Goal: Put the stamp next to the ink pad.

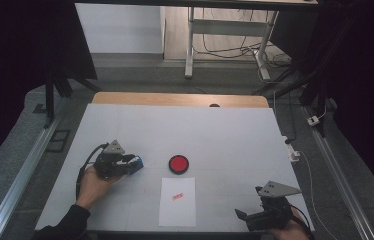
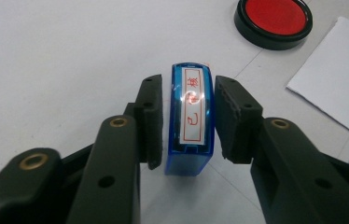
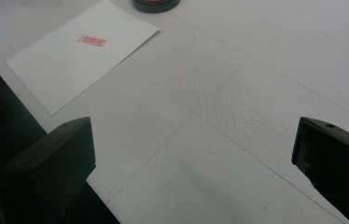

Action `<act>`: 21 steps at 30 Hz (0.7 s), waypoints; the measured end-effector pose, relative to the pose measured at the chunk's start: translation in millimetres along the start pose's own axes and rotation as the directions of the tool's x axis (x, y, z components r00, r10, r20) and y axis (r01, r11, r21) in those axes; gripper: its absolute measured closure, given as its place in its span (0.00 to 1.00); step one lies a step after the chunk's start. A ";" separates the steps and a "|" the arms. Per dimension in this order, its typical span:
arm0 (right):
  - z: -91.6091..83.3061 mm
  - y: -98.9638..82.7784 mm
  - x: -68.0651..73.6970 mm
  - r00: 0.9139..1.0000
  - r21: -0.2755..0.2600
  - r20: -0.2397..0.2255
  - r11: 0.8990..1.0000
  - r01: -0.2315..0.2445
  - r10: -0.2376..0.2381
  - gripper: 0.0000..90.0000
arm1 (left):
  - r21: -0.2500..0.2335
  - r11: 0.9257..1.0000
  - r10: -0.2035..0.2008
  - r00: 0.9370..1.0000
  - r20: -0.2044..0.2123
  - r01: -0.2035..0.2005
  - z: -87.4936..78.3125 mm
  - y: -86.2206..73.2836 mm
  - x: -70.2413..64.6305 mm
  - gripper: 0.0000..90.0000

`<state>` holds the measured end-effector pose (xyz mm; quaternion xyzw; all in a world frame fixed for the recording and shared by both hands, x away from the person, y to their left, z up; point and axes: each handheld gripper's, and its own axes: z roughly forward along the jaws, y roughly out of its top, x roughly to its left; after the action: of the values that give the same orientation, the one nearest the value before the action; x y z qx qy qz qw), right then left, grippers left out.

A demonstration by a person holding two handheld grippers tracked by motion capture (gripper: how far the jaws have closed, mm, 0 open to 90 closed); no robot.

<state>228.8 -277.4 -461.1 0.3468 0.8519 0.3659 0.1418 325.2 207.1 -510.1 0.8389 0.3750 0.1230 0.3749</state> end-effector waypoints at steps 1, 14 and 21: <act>0.0 0.0 0.0 1.000 0.000 0.000 1.000 0.000 0.000 0.00 | -0.004 1.000 -0.005 1.000 0.000 0.005 -1.2 0.6 -0.2 0.67; -0.1 -0.2 -0.4 1.000 -0.002 -0.004 1.000 -0.004 0.004 0.00 | 0.017 0.998 -0.064 0.998 0.018 0.063 -18.2 8.7 -4.4 0.30; 0.0 0.0 -0.3 1.000 -0.001 -0.006 1.000 -0.005 0.005 0.00 | -0.010 0.997 -0.076 0.994 0.081 0.077 -35.6 10.1 -12.2 0.14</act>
<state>229.0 -277.6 -461.0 0.3476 0.8513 0.3679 0.1384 304.9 212.9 -477.4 0.8257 0.3907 0.0769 0.3995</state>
